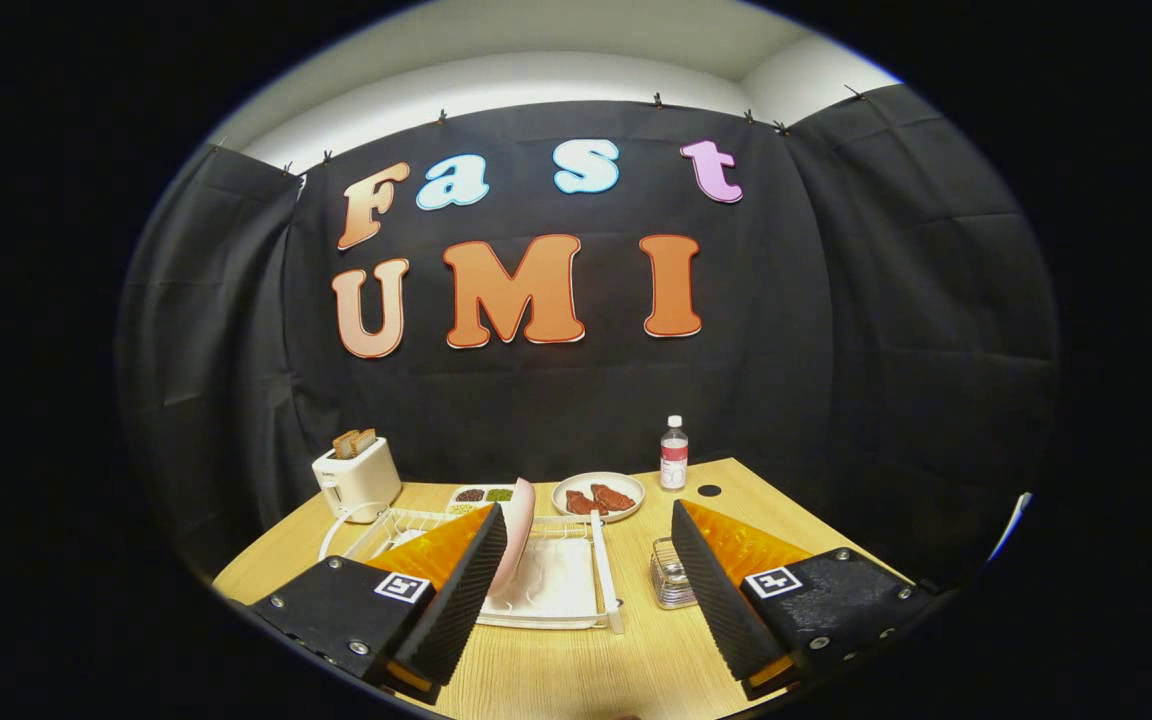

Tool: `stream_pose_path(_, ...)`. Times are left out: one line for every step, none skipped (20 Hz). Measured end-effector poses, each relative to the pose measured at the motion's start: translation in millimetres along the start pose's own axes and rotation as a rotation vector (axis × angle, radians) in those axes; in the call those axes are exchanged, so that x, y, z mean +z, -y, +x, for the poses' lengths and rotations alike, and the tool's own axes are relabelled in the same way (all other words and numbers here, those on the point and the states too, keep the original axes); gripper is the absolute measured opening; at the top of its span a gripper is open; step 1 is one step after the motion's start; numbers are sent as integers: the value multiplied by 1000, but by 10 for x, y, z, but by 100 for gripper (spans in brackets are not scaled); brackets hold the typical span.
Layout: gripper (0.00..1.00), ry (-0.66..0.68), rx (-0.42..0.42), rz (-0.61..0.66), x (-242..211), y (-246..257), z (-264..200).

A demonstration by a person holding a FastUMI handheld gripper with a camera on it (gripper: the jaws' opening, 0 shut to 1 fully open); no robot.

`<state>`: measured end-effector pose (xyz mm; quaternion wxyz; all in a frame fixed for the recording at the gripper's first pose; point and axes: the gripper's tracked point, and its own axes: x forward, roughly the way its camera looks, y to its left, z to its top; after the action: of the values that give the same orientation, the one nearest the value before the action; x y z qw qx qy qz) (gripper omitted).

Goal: Take the plate from the dish rack, then take the spoon from the basket and place it into the plate.

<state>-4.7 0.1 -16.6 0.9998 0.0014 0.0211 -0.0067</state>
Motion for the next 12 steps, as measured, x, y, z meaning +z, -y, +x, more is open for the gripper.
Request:
stream_pose_path(99, -2, 1, -3, -9, -8, 2)
stream_pose_path(99, -5, 1, -6, -25, -14, 4)
stream_pose_path(99, -7, 3, -7, -29, -21, 9)
stream_pose_path(99, -8, 5, -6, -29, -27, 14)
stream_pose_path(99, -10, 7, -5, -34, -32, 29)
stream_pose_path(99, -12, 8, -4, -32, -38, 48)
stream_pose_path(99, -15, 9, -2, -41, -42, 65)
stream_pose_path(99, -19, 12, 0, -44, -53, 90)
stream_pose_path(99, -22, 15, 1, -46, -77, 111)
stream_pose_path(99, -25, 19, -1, -53, -96, 140)
stream_pose_path(99, -27, 23, -5, -52, -122, 169)
stream_pose_path(99, -30, 29, -9, -53, -142, 209)
